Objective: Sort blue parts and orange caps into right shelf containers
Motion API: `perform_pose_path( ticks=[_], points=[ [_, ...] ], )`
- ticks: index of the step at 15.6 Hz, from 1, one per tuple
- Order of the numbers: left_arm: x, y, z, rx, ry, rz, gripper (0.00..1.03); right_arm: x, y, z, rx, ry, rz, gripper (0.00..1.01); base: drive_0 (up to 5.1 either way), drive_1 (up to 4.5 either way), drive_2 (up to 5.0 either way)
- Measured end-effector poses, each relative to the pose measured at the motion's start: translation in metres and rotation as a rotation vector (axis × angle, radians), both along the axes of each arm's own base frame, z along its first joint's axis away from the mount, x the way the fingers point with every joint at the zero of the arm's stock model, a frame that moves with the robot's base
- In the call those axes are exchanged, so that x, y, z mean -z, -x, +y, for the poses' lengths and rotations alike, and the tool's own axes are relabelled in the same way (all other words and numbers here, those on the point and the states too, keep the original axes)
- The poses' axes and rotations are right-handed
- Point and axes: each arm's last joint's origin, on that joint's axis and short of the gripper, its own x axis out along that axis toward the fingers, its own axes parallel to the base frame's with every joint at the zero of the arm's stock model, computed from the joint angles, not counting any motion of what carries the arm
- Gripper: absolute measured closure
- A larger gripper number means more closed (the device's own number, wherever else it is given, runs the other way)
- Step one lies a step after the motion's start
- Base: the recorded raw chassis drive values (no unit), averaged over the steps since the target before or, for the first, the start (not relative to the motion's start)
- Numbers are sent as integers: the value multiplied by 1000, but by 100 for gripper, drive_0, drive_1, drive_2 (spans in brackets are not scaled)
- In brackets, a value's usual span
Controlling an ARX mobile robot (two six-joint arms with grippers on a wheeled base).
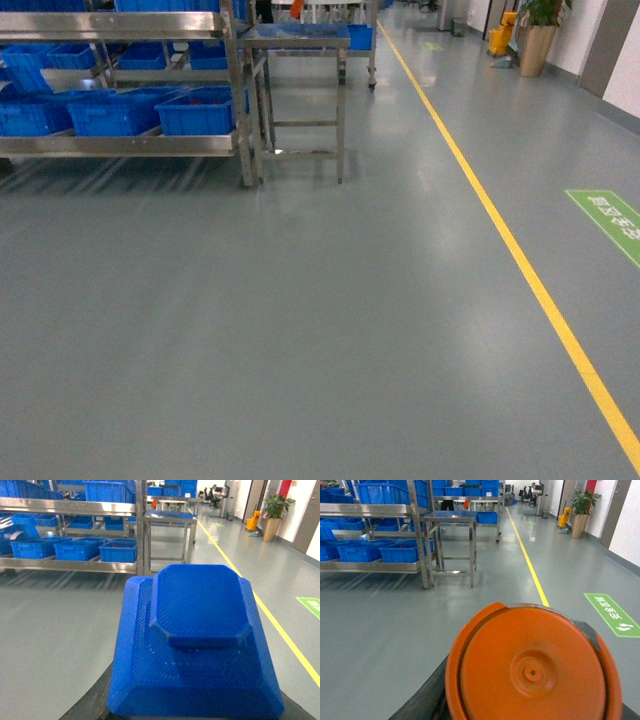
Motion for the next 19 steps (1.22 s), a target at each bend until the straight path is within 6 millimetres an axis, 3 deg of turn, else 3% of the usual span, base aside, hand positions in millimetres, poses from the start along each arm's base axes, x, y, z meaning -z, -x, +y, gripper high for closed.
perform_pose_path(
  ticks=[19],
  points=[
    [0,0,0,-2,0,1,61,0,0,0,-1,0,-2,55,-6,421,-434]
  ],
)
